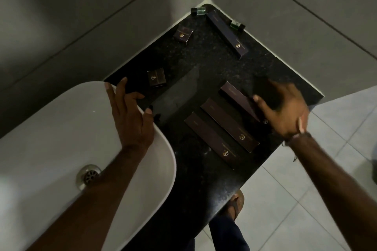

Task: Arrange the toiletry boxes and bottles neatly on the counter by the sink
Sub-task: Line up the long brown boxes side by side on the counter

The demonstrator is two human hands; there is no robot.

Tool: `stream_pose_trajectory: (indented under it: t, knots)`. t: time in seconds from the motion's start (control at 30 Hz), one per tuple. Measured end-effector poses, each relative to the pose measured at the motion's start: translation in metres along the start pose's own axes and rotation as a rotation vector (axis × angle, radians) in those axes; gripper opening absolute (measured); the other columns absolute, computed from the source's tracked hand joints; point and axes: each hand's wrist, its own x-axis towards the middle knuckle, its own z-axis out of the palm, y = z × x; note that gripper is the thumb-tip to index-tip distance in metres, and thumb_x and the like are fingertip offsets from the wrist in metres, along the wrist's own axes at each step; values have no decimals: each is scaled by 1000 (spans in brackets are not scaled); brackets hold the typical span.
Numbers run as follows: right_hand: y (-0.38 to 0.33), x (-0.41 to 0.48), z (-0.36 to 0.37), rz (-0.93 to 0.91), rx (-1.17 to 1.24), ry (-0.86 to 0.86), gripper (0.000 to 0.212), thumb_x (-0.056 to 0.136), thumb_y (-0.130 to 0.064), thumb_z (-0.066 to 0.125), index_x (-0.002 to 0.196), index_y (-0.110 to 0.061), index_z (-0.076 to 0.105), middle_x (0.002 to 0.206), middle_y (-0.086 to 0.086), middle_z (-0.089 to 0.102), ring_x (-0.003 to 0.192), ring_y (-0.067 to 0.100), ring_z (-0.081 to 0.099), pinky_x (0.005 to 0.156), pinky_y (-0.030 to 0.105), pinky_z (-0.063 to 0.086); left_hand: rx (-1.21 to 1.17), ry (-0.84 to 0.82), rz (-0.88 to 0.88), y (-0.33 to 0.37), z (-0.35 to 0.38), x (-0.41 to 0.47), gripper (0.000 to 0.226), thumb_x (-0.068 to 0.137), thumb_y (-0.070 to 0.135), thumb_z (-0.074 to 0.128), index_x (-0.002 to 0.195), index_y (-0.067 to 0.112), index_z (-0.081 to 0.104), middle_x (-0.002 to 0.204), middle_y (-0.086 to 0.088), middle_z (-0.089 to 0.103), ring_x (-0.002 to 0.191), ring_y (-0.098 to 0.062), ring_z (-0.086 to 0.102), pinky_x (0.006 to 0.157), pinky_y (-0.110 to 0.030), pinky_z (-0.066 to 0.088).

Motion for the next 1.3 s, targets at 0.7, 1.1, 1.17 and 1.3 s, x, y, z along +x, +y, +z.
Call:
stream_pose_trajectory:
  t: [0.7,1.1,1.17,1.3]
  knots:
    - [54,4,-16,-24,-119,-164,46,93,-49,59,128,-21,65,113,6,62,86,17,57,57,20,34,25,6,-4,0,-1,0,34,85,28,52,116,15,50,168,-7,26,161,-21,-4,128,-29,10]
    - [62,-16,-19,6,-154,-198,46,91,-42,65,128,-15,67,116,8,64,90,24,64,64,26,43,49,14,-19,1,-1,0,35,87,32,48,117,14,51,168,-7,27,161,-18,-5,127,-21,6]
    - [59,-15,-20,9,-148,-216,48,91,-43,64,130,-14,66,118,9,64,92,25,64,65,28,45,53,20,-17,1,0,0,35,88,32,48,117,13,51,168,-8,28,161,-17,-5,127,-20,5]
    - [62,-11,-32,2,-173,-180,69,88,-59,60,144,-19,52,124,12,59,99,31,63,69,33,51,51,17,-20,3,-1,-1,34,88,31,50,117,14,52,168,-8,27,161,-14,-6,127,-19,2]
